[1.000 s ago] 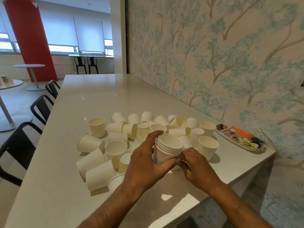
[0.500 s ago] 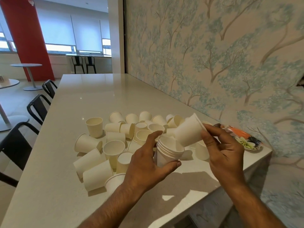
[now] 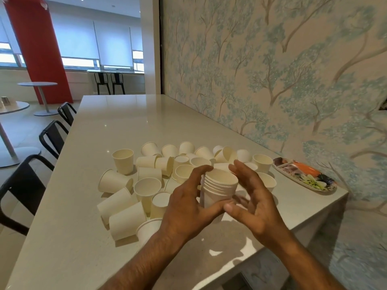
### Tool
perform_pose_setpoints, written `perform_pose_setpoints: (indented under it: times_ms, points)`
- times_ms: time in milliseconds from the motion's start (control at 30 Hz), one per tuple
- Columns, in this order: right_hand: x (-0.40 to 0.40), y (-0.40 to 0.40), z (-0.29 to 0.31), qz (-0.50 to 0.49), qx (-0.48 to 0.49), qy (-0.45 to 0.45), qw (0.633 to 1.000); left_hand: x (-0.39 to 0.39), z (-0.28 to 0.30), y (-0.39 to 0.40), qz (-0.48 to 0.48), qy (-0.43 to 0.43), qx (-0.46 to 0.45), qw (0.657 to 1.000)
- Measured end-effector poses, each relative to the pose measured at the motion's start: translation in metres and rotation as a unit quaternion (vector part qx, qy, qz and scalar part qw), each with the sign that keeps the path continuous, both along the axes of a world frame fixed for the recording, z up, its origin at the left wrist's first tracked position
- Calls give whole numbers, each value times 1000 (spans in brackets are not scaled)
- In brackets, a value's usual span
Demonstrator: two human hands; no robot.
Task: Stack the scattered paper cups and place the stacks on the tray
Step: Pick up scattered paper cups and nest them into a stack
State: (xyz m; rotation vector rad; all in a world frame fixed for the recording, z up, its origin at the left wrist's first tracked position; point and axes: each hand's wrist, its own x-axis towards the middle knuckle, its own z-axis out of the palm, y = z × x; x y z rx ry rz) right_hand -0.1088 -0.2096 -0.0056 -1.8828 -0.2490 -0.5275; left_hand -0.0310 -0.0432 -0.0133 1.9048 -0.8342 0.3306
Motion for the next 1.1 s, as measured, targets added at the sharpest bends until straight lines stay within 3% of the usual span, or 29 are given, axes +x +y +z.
perform_pose_setpoints:
  times_ms: [100, 267, 433, 633, 700, 900, 1100]
  points:
    - [2, 10, -12, 42, 71, 47, 996, -3, 4, 1, -4, 23, 0, 1000]
    - [5, 20, -22, -12, 101, 61, 993, -7, 15, 15, -55, 76, 26, 995]
    - [0, 19, -32, -45, 115, 69, 990, -1, 37, 52, 52, 56, 86, 993]
    - [-7, 23, -49, -50, 91, 99, 990, 7, 42, 88, 130, 118, 300, 938]
    - [-8, 25, -52, -56, 87, 105, 989, 4, 36, 89, 132, 138, 331, 924]
    - [-10, 30, -58, -56, 82, 114, 988, -5, 24, 81, 149, 152, 359, 908]
    - [-12, 24, -63, -61, 86, 112, 988, -6, 16, 72, 144, 152, 327, 922]
